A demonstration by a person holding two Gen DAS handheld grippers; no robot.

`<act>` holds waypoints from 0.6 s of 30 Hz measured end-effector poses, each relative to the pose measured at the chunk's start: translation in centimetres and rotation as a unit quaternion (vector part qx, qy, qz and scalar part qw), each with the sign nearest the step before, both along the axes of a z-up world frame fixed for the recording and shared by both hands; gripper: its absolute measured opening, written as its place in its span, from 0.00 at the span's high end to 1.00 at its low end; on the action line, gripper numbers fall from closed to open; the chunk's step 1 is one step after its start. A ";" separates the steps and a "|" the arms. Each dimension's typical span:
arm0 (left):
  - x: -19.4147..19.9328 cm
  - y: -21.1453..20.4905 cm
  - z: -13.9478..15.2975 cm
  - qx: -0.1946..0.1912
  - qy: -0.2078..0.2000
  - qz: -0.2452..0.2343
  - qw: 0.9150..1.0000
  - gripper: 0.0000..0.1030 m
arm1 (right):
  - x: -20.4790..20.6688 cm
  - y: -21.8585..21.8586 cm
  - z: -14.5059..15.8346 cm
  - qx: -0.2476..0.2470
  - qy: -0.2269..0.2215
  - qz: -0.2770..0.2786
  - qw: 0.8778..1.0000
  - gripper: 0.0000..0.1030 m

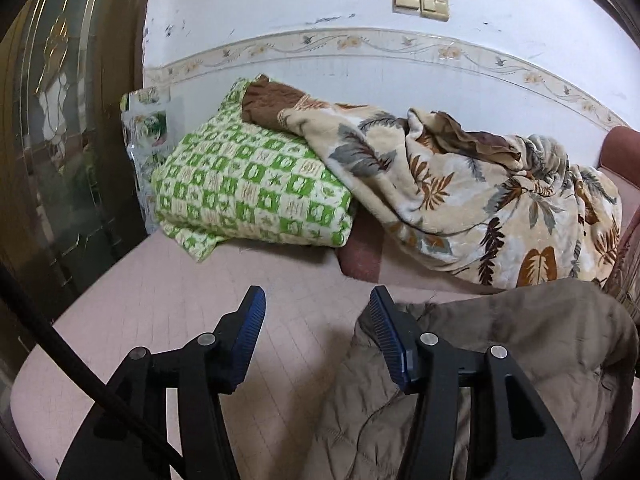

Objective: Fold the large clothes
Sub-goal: 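Lay the folded jacket down and open both grippers above it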

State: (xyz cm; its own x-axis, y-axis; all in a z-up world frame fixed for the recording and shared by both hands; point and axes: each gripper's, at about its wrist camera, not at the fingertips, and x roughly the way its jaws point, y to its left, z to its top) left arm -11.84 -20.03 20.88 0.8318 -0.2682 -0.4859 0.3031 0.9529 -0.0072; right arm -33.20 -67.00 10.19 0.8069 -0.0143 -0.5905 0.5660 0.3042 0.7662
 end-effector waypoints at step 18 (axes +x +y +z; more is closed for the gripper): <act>-9.3 -16.0 -9.1 0.134 0.063 -0.213 0.966 0.48 | 1.4 16.3 2.2 -0.269 0.064 0.198 0.940 0.30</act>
